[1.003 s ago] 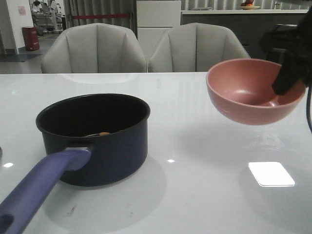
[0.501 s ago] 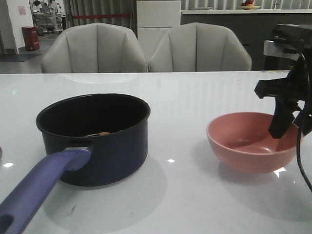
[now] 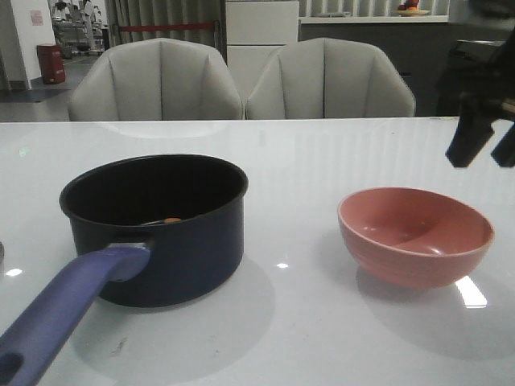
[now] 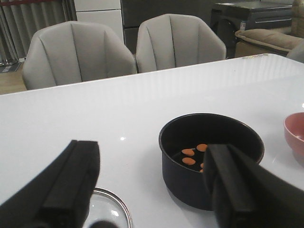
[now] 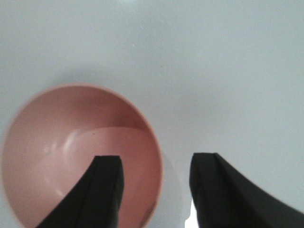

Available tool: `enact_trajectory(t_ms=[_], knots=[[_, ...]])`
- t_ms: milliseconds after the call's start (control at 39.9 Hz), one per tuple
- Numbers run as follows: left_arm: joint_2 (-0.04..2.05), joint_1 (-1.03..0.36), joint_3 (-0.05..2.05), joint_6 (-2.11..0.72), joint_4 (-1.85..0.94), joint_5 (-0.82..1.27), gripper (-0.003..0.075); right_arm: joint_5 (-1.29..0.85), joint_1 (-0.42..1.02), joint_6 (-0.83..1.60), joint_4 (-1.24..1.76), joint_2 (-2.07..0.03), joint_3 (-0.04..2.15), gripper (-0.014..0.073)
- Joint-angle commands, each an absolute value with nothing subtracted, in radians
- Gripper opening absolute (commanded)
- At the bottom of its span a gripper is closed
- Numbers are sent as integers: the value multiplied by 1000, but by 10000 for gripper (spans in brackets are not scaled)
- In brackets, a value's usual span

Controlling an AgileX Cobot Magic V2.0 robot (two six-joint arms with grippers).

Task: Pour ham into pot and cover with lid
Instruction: 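Open the right gripper and raise it away from the bowl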

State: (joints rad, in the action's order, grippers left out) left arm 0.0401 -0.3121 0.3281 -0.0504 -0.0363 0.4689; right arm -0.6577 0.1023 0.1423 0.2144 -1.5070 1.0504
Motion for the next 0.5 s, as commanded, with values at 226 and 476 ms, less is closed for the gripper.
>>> enact_trajectory(t_ms=[226,476], knots=[[53,-319,353,-49,-46,387,502,-490,204,158,216,-1155,941,436],[53,-319,353,-49,-46,387,502,-244,280,160,212,-802,696,436]])
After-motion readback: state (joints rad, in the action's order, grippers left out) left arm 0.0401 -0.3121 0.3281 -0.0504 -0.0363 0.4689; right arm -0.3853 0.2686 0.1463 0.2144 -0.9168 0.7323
